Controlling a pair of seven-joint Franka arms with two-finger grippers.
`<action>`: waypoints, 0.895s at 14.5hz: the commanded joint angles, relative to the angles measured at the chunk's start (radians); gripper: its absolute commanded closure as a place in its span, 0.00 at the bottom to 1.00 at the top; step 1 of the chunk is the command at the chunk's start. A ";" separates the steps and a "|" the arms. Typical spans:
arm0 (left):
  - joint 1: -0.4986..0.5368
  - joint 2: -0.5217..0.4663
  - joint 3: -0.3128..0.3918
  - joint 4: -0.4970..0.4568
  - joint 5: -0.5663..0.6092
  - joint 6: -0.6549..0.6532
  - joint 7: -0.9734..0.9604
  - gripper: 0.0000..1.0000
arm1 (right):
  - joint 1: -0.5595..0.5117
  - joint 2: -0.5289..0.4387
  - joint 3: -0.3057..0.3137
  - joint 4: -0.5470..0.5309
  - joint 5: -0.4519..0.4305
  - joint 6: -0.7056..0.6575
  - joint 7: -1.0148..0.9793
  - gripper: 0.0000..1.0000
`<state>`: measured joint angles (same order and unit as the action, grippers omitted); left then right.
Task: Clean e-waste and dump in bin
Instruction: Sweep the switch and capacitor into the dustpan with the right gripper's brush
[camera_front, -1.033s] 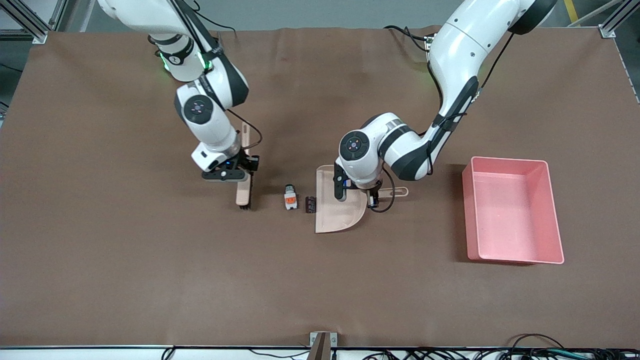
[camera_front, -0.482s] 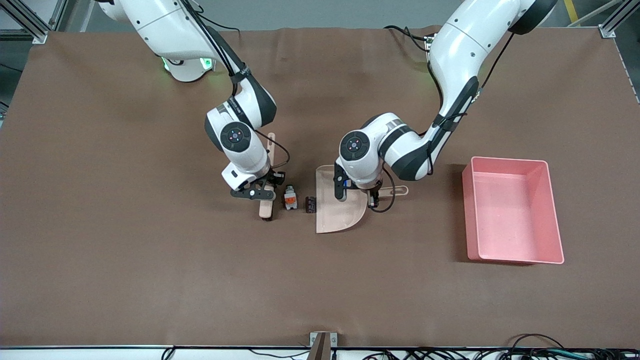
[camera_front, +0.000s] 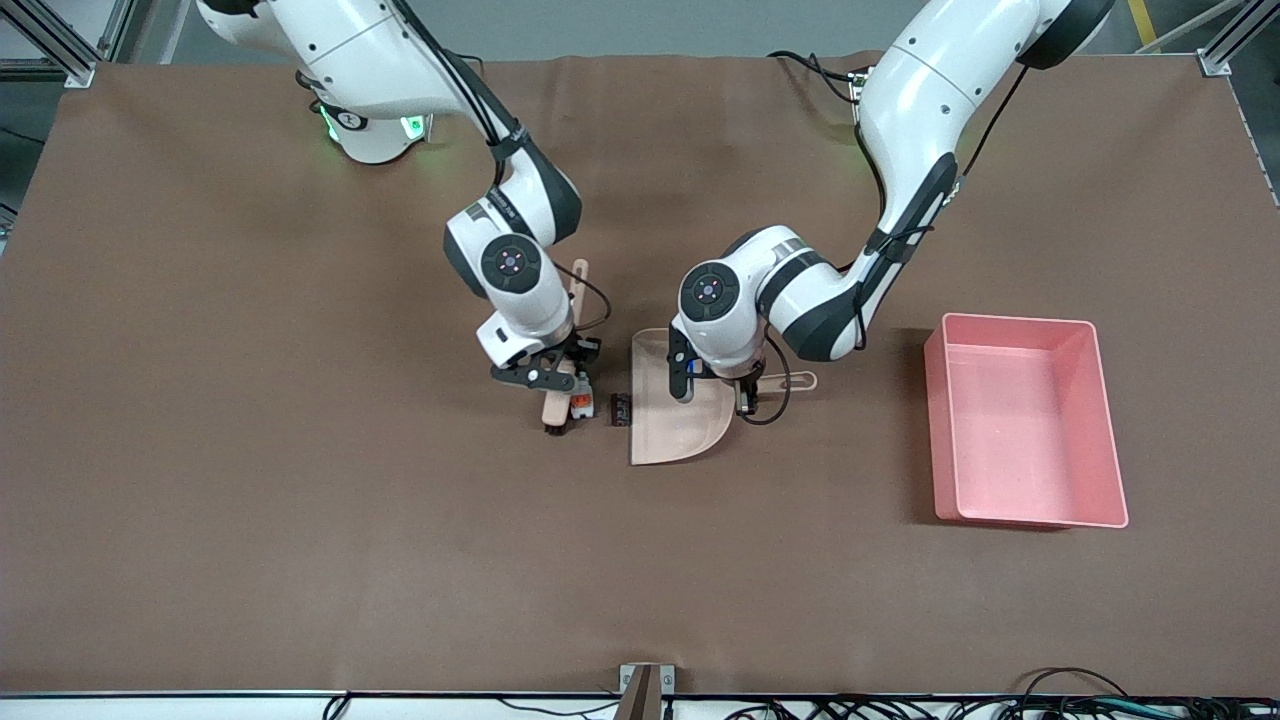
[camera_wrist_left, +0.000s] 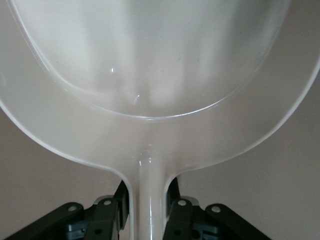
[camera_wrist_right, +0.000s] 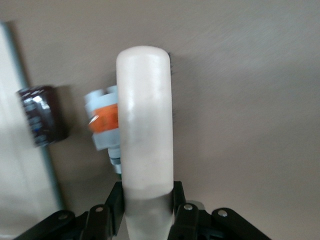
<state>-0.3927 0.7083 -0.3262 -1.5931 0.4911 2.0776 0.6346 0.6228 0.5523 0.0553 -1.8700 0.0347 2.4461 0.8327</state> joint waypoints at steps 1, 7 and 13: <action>0.006 -0.033 -0.005 -0.030 0.009 -0.002 -0.006 0.73 | 0.026 0.005 -0.006 0.008 0.016 0.028 0.039 1.00; -0.009 -0.033 -0.004 -0.024 0.009 -0.033 -0.019 0.73 | 0.038 0.017 -0.003 0.012 0.016 0.108 0.037 1.00; -0.014 -0.033 -0.004 -0.021 0.011 -0.048 -0.041 0.73 | 0.046 0.037 -0.003 0.014 0.016 0.134 0.036 1.00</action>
<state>-0.4024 0.7052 -0.3280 -1.5931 0.4911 2.0497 0.6070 0.6583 0.5758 0.0551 -1.8696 0.0367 2.5670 0.8593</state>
